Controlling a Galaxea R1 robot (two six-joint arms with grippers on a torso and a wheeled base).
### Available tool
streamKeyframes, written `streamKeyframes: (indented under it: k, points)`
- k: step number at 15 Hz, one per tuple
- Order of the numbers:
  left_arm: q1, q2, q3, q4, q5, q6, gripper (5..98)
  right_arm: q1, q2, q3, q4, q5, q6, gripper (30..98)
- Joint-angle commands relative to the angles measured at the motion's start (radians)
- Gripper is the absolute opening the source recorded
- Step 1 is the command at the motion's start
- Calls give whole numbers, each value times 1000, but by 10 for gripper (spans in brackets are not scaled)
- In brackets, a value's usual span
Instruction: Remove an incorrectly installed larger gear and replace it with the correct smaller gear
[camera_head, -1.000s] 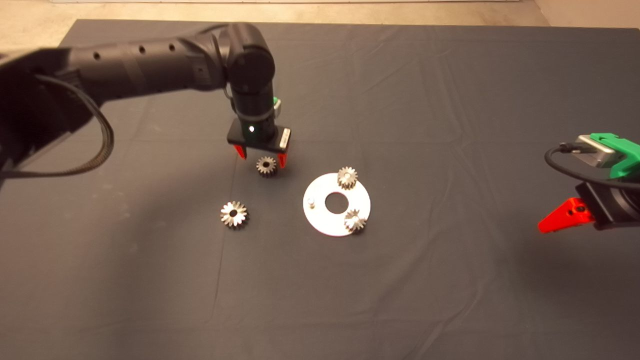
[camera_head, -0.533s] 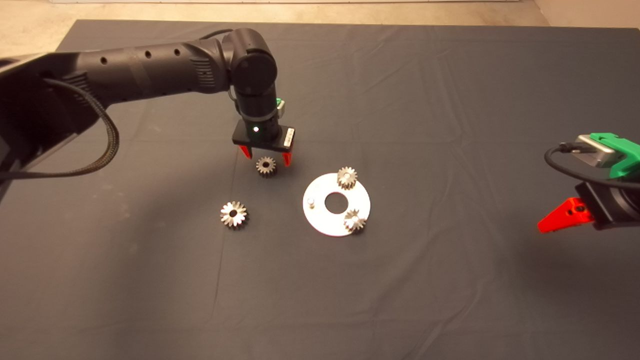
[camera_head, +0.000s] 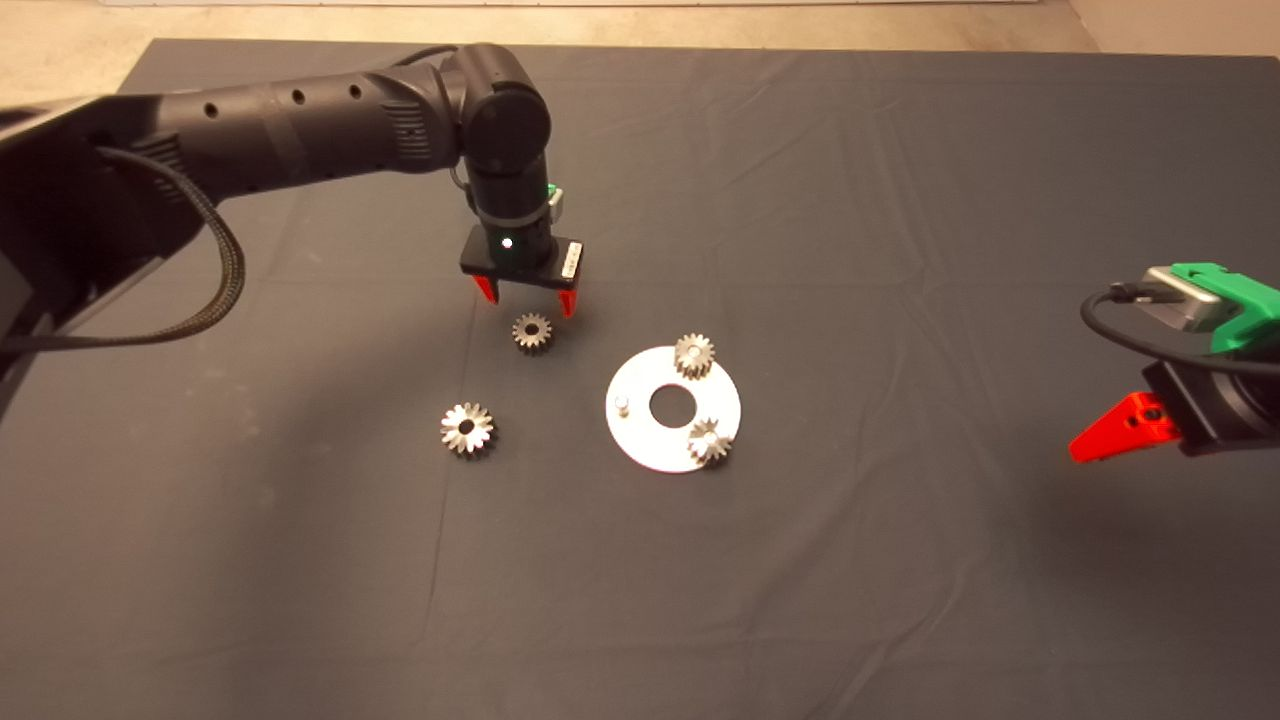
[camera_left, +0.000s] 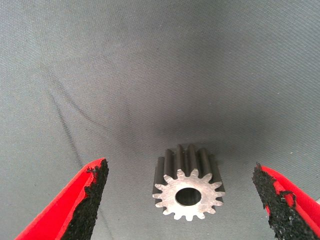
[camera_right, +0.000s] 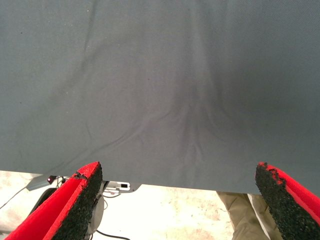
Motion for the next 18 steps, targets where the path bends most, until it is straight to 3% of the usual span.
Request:
streamKeyframes:
  k: [1, 16, 18]
  points:
    - [-18, 3, 34, -7, 6, -4, 741, 20, 1, -5, 33, -2, 3, 813]
    - [-8, -16, 73, -7, 7, -26, 741, 27, -2, -3, 33, -2, 3, 813]
    - [8, -14, 72, -4, 9, -32, 740, 27, -2, -3, 33, -2, 3, 813]
